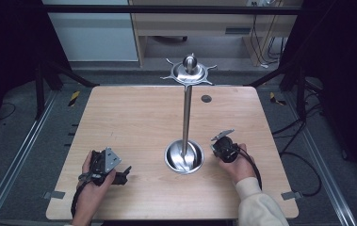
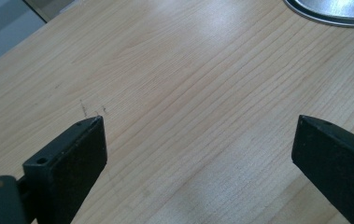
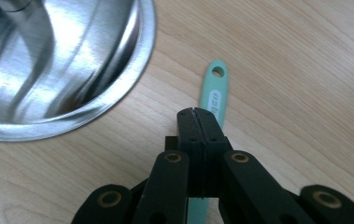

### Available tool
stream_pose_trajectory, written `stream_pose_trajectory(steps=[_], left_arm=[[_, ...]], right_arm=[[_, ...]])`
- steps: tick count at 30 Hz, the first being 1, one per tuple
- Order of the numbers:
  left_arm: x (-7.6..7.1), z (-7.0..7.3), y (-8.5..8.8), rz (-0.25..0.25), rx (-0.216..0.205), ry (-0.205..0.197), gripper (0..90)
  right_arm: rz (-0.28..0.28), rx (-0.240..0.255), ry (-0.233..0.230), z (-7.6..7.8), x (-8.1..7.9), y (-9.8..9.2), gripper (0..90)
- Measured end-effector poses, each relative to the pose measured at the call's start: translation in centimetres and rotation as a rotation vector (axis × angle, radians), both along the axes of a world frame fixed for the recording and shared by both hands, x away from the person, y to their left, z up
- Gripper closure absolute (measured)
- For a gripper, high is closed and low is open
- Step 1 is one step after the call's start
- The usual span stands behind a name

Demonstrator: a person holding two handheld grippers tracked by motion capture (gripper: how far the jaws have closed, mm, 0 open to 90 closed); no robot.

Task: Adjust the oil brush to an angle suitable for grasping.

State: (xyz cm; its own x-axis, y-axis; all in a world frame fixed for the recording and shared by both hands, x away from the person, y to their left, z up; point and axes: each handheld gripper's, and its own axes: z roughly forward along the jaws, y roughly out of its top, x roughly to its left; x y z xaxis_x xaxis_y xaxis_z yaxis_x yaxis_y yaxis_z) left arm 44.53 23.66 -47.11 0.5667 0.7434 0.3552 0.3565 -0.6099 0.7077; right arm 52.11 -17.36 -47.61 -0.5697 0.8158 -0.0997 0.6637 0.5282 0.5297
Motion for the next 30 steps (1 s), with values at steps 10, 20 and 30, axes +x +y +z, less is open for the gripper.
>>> stream_pose_trajectory(steps=[10,20,30], left_arm=[[-0.1,0.0,0.1,0.002,0.0,0.004,2.9],[-0.4,0.1,0.2,0.016,-0.017,-0.006,2.9],[-0.6,0.2,0.3,0.012,-0.026,-0.007,2.9]], right_arm=[[-0.042,0.058,0.021,1.2,-0.6,-0.7,82.0],[-0.066,0.037,0.095,3.6,-1.5,-1.4,61.3],[-0.052,0.02,0.171,4.5,-1.4,-1.2,57.7]])
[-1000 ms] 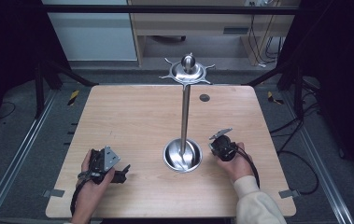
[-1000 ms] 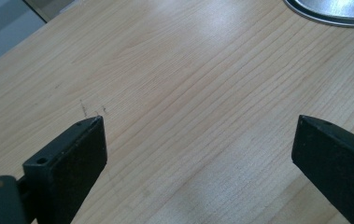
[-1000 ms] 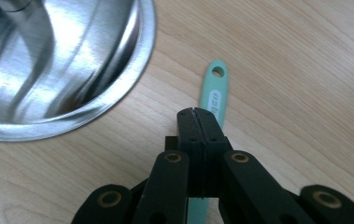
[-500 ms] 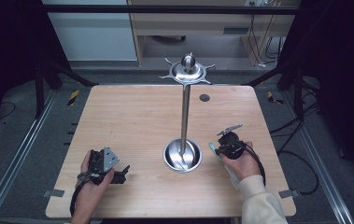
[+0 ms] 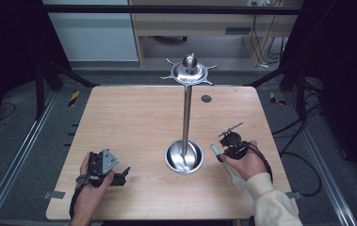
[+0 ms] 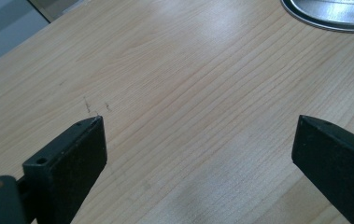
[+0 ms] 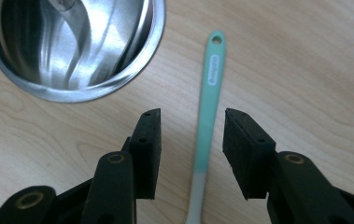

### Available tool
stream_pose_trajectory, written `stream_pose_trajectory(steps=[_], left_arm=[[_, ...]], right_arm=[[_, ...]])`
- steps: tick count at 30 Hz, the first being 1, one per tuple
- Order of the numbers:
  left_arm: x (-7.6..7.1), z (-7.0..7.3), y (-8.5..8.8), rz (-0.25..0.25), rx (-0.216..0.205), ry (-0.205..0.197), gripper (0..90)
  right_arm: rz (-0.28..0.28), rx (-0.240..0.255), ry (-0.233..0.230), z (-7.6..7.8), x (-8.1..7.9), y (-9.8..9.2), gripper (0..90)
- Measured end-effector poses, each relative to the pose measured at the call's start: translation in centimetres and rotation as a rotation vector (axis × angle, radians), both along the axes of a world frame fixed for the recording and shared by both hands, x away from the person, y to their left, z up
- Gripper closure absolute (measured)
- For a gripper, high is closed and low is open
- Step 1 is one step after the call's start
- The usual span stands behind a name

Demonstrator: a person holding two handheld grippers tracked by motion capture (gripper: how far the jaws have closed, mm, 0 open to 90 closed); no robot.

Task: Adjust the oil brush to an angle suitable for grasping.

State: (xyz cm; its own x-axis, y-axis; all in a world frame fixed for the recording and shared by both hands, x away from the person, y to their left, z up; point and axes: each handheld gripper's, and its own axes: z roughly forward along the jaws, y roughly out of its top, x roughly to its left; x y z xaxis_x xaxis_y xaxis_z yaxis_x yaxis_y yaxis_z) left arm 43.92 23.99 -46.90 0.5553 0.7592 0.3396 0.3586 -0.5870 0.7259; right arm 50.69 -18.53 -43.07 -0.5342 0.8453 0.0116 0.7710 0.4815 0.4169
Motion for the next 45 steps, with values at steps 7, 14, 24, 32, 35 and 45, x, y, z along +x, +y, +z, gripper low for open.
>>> stream_pose_trajectory(steps=[7,14,24,32,35,45], left_arm=[[0.0,0.0,-0.1,-0.004,0.001,0.003,2.8],[0.0,-0.1,-0.2,-0.004,0.001,0.004,2.9],[0.0,-0.1,-0.2,-0.005,0.0,0.003,2.9],[0.0,-0.1,-0.2,-0.005,0.001,0.003,2.9],[0.0,-0.1,-0.2,-0.005,0.0,0.002,2.9],[0.0,-0.1,-0.2,-0.006,0.001,0.002,2.9]], right_arm=[[-0.008,-0.068,0.069,-1.9,0.3,-0.1,62.8],[-0.021,-0.077,0.096,-2.8,0.6,-0.3,68.0],[-0.054,-0.078,0.168,-3.3,0.7,-0.7,74.5],[-0.058,-0.091,0.186,-3.4,0.8,-0.8,77.5],[-0.063,-0.092,0.19,-3.4,0.8,-0.8,79.1],[-0.071,-0.099,0.205,-3.6,0.9,-0.8,81.1]])
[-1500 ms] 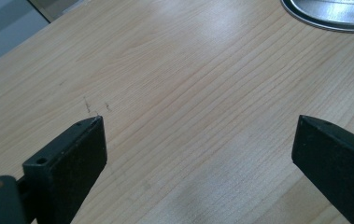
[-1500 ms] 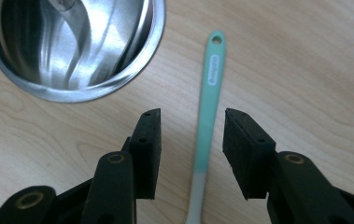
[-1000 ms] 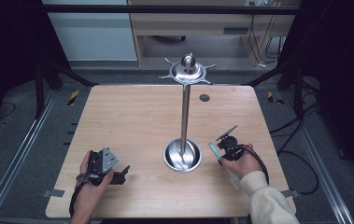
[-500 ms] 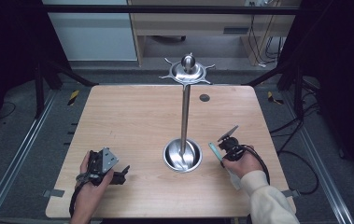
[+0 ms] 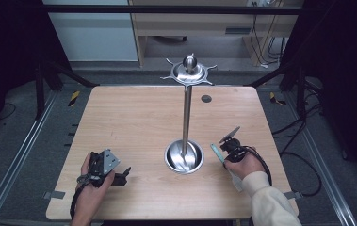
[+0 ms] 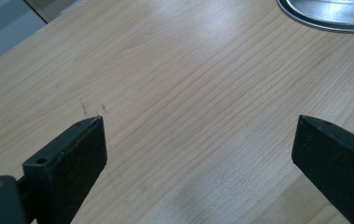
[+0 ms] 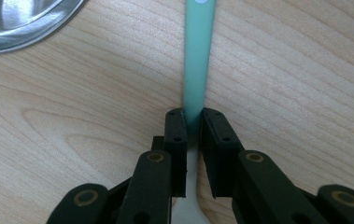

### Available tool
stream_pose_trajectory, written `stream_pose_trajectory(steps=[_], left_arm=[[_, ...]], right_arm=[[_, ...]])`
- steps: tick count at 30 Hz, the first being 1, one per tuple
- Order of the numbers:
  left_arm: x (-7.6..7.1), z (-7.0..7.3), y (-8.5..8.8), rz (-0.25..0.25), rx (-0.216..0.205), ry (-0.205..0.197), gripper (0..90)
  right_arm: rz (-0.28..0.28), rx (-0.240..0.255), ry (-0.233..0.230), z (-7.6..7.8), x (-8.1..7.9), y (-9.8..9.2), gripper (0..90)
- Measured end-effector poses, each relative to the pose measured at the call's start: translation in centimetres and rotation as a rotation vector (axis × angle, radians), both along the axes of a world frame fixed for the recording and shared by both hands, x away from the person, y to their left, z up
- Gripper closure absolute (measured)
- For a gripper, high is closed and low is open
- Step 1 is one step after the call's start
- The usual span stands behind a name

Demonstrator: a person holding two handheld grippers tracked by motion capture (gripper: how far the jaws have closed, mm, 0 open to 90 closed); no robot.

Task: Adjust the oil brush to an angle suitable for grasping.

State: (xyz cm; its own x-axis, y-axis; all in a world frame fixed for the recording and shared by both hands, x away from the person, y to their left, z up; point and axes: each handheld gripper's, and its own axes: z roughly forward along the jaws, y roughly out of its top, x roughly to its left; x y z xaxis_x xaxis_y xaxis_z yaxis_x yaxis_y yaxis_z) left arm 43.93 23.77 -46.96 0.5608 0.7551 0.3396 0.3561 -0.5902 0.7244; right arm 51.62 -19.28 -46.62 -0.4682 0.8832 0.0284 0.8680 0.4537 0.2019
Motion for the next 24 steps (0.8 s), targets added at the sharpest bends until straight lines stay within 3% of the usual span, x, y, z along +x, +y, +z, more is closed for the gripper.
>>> stream_pose_trajectory(steps=[10,16,23,24], left_arm=[[0.0,0.0,0.0,0.0,0.0,0.001,2.9],[0.0,0.0,0.0,0.002,-0.001,-0.001,2.8],[0.0,0.0,0.2,0.009,-0.002,-0.004,2.8],[0.0,0.1,0.3,0.01,-0.002,-0.005,2.8]], right_arm=[[-0.027,0.019,-0.006,0.1,-0.1,-0.2,82.2],[-0.02,0.044,-0.025,1.4,0.0,-0.6,82.2],[-0.03,0.093,-0.115,5.3,0.3,-1.6,82.3],[-0.032,0.108,-0.151,6.6,0.4,-2.0,82.3]])
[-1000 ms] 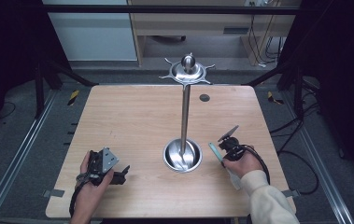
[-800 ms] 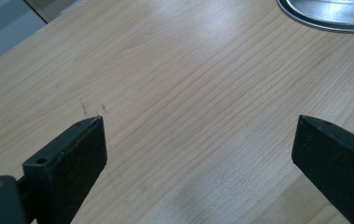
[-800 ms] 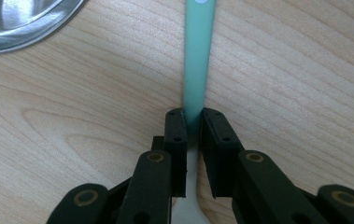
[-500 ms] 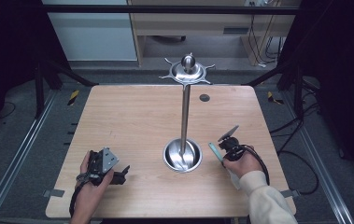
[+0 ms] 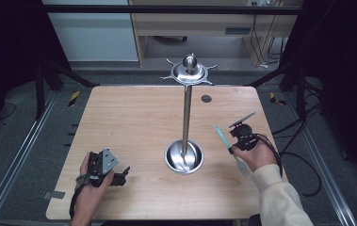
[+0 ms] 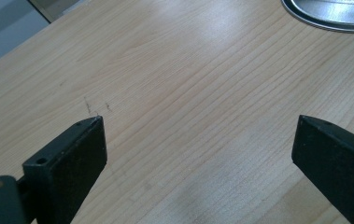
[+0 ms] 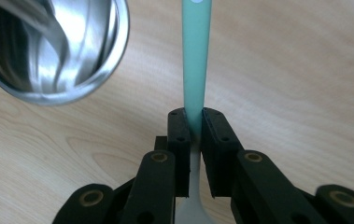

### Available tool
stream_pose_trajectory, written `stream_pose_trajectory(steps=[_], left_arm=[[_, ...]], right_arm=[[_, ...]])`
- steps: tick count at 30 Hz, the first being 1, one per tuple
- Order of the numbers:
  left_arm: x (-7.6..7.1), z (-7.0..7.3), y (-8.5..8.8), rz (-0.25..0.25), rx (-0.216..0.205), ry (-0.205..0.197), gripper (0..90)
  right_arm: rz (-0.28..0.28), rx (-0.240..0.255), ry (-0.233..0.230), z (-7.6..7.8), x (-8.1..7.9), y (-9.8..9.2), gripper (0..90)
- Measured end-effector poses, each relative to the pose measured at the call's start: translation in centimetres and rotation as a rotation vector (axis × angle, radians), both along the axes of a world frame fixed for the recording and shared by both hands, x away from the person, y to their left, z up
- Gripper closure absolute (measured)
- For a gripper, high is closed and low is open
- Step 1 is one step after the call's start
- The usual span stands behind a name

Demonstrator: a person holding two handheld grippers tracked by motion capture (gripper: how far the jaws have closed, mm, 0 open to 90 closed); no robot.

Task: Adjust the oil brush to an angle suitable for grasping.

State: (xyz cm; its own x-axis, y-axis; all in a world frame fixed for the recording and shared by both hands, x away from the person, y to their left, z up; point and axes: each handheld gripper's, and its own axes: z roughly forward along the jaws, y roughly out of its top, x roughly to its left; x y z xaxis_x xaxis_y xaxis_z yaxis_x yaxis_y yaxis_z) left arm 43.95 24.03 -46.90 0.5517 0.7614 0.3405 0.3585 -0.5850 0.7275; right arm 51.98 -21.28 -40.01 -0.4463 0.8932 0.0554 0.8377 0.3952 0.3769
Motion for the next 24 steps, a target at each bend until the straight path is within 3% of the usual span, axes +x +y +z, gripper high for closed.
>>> stream_pose_trajectory(steps=[8,10,12,24], left_arm=[[0.1,0.0,-0.1,0.002,0.0,0.001,2.8],[0.1,0.0,0.0,0.002,0.001,0.003,2.8],[0.2,0.0,0.1,0.004,0.0,0.004,2.8],[0.2,0.0,0.1,0.005,0.001,0.004,2.8]], right_arm=[[0.015,0.1,-0.16,5.0,-0.5,-1.0,82.3],[0.019,0.115,-0.174,5.5,-0.7,-1.1,82.3],[0.015,0.154,-0.217,6.9,-1.0,-1.4,82.3],[0.021,0.269,-0.366,10.2,-2.1,-1.8,82.3]])
